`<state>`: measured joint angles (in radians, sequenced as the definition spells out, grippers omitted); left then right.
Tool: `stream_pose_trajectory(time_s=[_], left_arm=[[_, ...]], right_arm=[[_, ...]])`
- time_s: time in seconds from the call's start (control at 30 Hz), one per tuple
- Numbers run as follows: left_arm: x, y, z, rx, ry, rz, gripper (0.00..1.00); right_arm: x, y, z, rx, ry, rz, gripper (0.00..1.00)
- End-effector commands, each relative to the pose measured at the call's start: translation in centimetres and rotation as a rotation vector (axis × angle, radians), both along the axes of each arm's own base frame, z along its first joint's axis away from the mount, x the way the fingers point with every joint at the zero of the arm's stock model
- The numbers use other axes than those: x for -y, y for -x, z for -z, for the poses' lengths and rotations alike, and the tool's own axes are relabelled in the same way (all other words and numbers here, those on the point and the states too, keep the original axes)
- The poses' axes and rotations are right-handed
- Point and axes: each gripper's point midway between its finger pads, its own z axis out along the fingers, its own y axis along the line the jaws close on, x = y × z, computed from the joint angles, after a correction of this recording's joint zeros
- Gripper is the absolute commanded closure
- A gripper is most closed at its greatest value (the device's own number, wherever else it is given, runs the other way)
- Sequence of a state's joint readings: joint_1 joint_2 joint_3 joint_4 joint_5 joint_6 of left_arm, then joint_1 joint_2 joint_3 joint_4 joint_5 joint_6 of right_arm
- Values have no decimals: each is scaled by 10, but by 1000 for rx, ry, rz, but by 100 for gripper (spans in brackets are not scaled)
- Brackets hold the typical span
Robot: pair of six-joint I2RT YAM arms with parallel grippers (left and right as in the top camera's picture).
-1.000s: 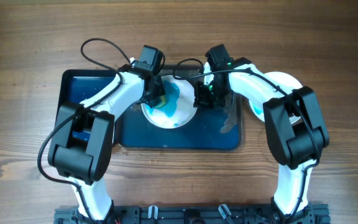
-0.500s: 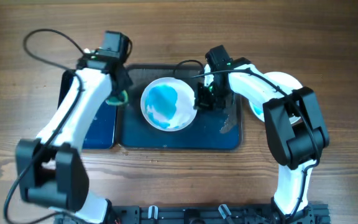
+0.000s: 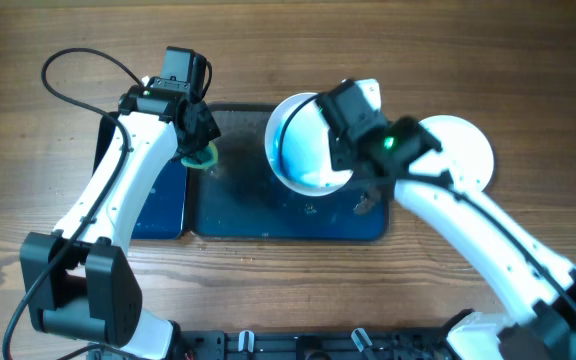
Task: Clean dirty plates on tray and stack at the side
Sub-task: 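Lift the last plate with right gripper and stack it on the pile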
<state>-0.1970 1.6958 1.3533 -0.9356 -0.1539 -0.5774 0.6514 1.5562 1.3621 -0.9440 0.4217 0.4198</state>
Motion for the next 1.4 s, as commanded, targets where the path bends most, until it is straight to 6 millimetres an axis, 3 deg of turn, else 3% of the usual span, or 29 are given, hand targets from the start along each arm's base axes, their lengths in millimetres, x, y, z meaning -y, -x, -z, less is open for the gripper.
stream_pose_trajectory(time_s=[0.0,0.33,0.57,0.67,0.8,0.87,0.93,1.07,1.17,1.23,1.3,1.37], left_arm=[[4,-2,0,0,6,26,96],[3,-2,0,0,5,28,96],[3,-2,0,0,5,28,96],[3,-2,0,0,5,28,96],[3,-2,0,-1,4,28,96],[3,-1,0,-3,4,28,96],[3,-1,0,-4,4,28,96],[3,-1,0,-4,4,28,96],[3,-1,0,-4,4,28,96],[3,-1,0,-4,4,28,96],[3,-1,0,-4,4,28,96],[3,-1,0,-4,4,28,96]], right_arm=[[18,5,-46,233,297,24,96],[-11,45,-131,689,630,25,96],[-19,48,-143,741,664,20,96],[-31,44,-120,650,543,-32,96],[-52,40,-45,279,135,-72,96],[-51,36,-24,128,1,-60,96],[-36,24,-9,-10,-139,-10,96],[6,-1,0,-169,-370,61,96],[74,-19,3,-189,-451,258,96],[140,-23,8,-166,-407,449,96],[187,-19,15,-167,-370,585,95],[217,-14,26,-190,-356,676,96]])
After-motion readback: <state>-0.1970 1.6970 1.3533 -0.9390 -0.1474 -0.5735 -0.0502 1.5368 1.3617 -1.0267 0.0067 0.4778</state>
